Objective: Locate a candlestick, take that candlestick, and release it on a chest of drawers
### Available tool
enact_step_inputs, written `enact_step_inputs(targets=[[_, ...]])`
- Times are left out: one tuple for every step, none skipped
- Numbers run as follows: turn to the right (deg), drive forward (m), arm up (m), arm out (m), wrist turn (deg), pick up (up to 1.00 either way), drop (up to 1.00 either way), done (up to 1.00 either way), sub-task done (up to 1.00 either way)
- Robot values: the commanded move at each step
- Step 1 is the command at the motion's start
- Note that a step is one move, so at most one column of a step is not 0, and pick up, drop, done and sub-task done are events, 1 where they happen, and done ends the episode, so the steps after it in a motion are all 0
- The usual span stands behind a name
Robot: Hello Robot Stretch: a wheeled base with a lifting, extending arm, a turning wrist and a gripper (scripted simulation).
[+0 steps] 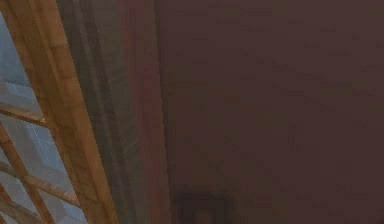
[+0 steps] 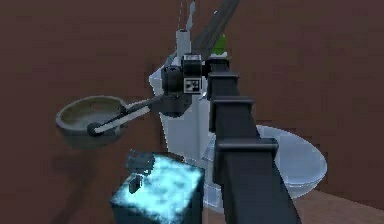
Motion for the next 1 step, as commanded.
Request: enact_step_inputs(targets=[[0.0,0.00,0.00,0.00,-45.0,0.00,0.00,0.00,0.00]])
